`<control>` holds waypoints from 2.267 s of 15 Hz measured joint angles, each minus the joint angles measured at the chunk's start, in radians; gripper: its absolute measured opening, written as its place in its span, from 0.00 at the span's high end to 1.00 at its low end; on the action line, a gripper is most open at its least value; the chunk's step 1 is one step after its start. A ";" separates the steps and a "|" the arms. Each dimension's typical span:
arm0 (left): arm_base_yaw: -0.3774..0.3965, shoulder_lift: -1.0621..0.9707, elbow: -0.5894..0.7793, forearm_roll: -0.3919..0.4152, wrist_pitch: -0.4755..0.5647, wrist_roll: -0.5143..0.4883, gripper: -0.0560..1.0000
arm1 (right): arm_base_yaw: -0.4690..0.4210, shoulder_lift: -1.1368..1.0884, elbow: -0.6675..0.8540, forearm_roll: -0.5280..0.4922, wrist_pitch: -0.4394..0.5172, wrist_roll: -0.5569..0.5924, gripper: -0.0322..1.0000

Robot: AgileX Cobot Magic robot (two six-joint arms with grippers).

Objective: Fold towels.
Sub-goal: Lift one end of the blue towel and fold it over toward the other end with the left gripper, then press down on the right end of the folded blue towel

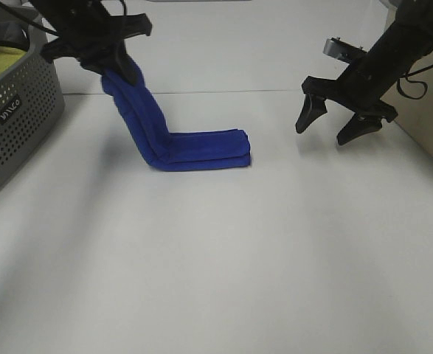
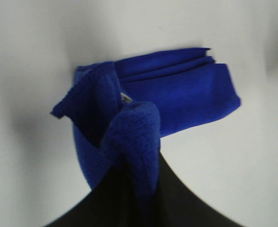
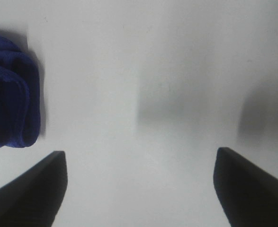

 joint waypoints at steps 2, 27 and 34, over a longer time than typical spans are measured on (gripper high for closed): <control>-0.051 0.044 0.000 -0.082 -0.073 -0.015 0.88 | 0.000 0.000 0.000 0.000 0.000 0.000 0.20; 0.077 0.066 -0.111 -0.483 -0.288 0.195 0.33 | 0.214 -0.076 0.000 0.592 0.035 -0.243 0.20; 0.085 0.060 -0.111 -0.415 -0.222 0.198 0.33 | 0.239 0.077 0.000 0.694 -0.056 -0.291 0.20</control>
